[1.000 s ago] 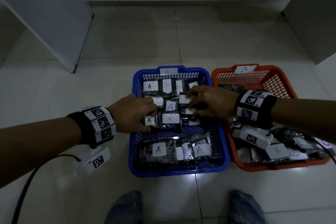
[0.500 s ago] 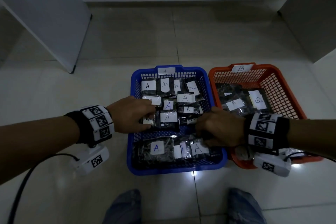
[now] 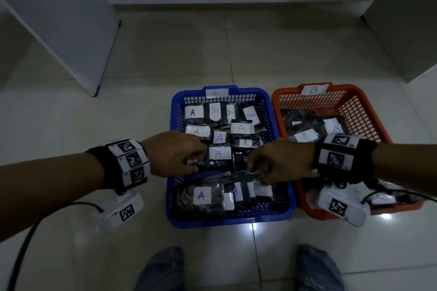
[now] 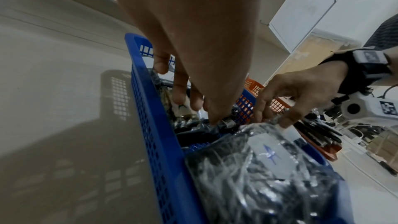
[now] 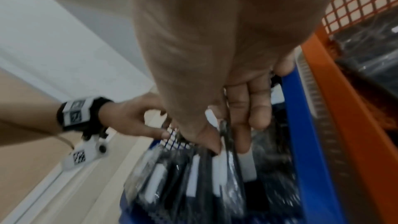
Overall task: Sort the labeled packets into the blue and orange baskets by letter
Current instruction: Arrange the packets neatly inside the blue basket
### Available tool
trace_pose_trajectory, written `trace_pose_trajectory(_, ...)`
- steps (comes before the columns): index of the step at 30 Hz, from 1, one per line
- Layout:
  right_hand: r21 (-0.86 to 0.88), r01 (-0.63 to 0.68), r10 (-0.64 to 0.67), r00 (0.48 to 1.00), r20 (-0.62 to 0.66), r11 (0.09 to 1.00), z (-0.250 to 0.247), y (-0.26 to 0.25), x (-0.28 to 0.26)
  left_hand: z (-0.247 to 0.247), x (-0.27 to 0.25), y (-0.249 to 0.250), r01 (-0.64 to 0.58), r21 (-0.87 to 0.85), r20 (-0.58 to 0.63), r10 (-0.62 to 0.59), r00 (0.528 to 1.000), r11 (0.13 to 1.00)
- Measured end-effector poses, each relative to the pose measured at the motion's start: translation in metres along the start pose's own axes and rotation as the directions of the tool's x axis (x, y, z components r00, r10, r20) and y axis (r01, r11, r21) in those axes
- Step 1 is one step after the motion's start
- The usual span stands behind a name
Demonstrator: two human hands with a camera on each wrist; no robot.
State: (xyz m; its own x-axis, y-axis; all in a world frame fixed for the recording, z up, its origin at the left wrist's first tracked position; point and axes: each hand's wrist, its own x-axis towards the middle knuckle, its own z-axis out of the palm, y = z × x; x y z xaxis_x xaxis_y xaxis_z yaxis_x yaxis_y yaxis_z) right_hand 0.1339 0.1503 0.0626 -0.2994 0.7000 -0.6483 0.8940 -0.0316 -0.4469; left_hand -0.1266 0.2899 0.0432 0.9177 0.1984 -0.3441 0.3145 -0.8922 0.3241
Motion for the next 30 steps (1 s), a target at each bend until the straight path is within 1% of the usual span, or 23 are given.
trace_pose_trajectory(2, 0.069, -0.028, 0.027, 1.000, 0.013, 0.997, -0.007, 0.003, 0.003, -0.002, 0.001, 0.005, -0.004, -0.072, 0.028, 0.006, 1.000, 0.997)
trace_pose_trajectory(5, 0.128, -0.037, 0.041, 0.999, -0.029, 0.991, -0.015, 0.008, 0.005, -0.003, 0.004, 0.013, -0.015, -0.128, 0.059, 0.022, 0.998, 0.992)
trace_pose_trajectory(9, 0.097, -0.006, 0.012, 0.998, -0.066, 0.995, -0.033, 0.017, 0.002, -0.002, 0.004, 0.015, -0.017, -0.124, 0.070, 0.026, 0.997, 0.992)
trace_pose_trajectory(11, 0.060, 0.006, 0.003, 0.990, -0.144, 0.998, -0.048, 0.023, 0.004, -0.001, 0.003, 0.012, -0.009, -0.108, 0.077, 0.018, 0.997, 0.994)
trace_pose_trajectory(13, 0.055, -0.005, 0.019, 0.963, -0.270, 0.999, -0.063, 0.029, 0.010, -0.002, 0.002, 0.009, 0.001, -0.097, 0.071, 0.006, 0.997, 0.995)
trace_pose_trajectory(15, 0.110, -0.029, 0.071, 0.913, -0.401, 0.994, -0.077, 0.033, 0.021, -0.004, 0.003, 0.007, 0.012, -0.096, 0.055, -0.006, 0.998, 0.995)
trace_pose_trajectory(16, 0.152, -0.044, 0.108, 0.890, -0.444, 0.987, -0.082, 0.034, 0.028, -0.004, 0.003, 0.006, 0.012, -0.093, 0.036, -0.008, 0.999, 0.996)
trace_pose_trajectory(18, 0.243, -0.067, 0.177, 0.867, -0.466, 0.968, -0.091, 0.033, 0.042, -0.004, 0.005, 0.003, 0.012, -0.082, -0.027, -0.014, 1.000, 0.997)
trace_pose_trajectory(20, 0.287, -0.072, 0.204, 0.864, -0.461, 0.955, -0.096, 0.031, 0.056, -0.004, 0.007, -0.001, 0.015, -0.077, -0.110, -0.024, 0.994, 0.997)
trace_pose_trajectory(22, 0.278, -0.074, 0.201, 0.865, -0.460, 0.958, -0.097, 0.031, 0.069, -0.007, 0.009, -0.005, 0.033, -0.065, -0.160, -0.043, 0.986, 0.997)
trace_pose_trajectory(24, 0.248, -0.088, 0.200, 0.856, -0.476, 0.965, -0.096, 0.031, 0.079, -0.008, 0.010, -0.009, 0.050, -0.043, -0.168, -0.056, 0.984, 0.998)
trace_pose_trajectory(28, 0.149, -0.166, 0.223, 0.769, -0.599, 0.975, -0.096, 0.036, 0.085, -0.006, 0.010, -0.012, 0.050, -0.012, -0.185, -0.052, 0.981, 0.999)
trace_pose_trajectory(29, 0.141, -0.152, 0.207, 0.758, -0.618, 0.978, -0.094, 0.036, 0.083, -0.006, 0.010, -0.012, 0.044, -0.010, -0.192, -0.046, 0.980, 0.999)
trace_pose_trajectory(30, 0.131, -0.119, 0.175, 0.758, -0.628, 0.984, -0.092, 0.036, 0.080, -0.005, 0.011, -0.012, 0.037, -0.008, -0.199, -0.038, 0.979, 0.999)
